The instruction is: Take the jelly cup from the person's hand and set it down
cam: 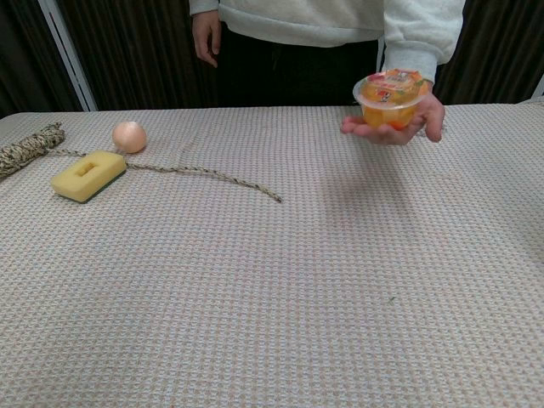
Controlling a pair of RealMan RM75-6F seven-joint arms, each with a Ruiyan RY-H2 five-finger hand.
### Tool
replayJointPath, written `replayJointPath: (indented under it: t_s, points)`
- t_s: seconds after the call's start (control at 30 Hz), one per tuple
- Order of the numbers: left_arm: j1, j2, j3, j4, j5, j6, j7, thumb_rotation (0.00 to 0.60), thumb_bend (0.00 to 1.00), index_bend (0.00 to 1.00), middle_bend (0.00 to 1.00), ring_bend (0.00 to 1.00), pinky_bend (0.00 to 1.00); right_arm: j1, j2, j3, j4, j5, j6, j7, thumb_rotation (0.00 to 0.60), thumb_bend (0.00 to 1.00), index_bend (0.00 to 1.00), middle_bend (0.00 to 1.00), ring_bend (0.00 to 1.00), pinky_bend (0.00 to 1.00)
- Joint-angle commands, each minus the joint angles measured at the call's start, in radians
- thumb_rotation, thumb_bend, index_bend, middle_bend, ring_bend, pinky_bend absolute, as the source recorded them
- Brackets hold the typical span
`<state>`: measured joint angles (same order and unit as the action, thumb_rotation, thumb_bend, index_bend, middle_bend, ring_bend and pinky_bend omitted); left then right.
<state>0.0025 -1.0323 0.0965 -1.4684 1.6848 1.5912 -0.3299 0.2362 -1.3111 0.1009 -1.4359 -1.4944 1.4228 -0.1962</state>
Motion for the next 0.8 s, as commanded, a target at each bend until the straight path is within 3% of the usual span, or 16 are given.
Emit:
replayJointPath:
  t_s: [0.03, 0.53, 0.67, 0.8]
  points:
    - [0.000, 0.001, 0.001, -0.001, 0.001, 0.000, 0.002, 0.600, 0.15, 0.13, 0.00, 0.00, 0.00, 0.000, 0.001, 0.000, 0.000, 0.001, 0.000, 0.000, 0.600, 0.08, 0.00, 0.00, 0.00, 0.00]
    - [-0.001, 0.000, -0.001, -0.001, -0.002, -0.003, 0.000, 0.600, 0.15, 0.13, 0.00, 0.00, 0.00, 0.011, 0.020, 0.016, -0.056, -0.001, -0.001, -0.031, 0.600, 0.08, 0.00, 0.00, 0.00, 0.00]
    - [-0.004, 0.001, -0.001, -0.003, -0.006, -0.009, -0.001, 0.600, 0.15, 0.13, 0.00, 0.00, 0.00, 0.042, 0.043, 0.043, -0.164, 0.036, -0.049, -0.064, 0.600, 0.08, 0.00, 0.00, 0.00, 0.00]
    - [-0.005, 0.004, -0.001, -0.009, -0.007, -0.014, 0.004, 0.600, 0.15, 0.13, 0.00, 0.00, 0.00, 0.119, 0.084, 0.109, -0.354, 0.181, -0.188, -0.155, 0.600, 0.08, 0.00, 0.00, 0.00, 0.00]
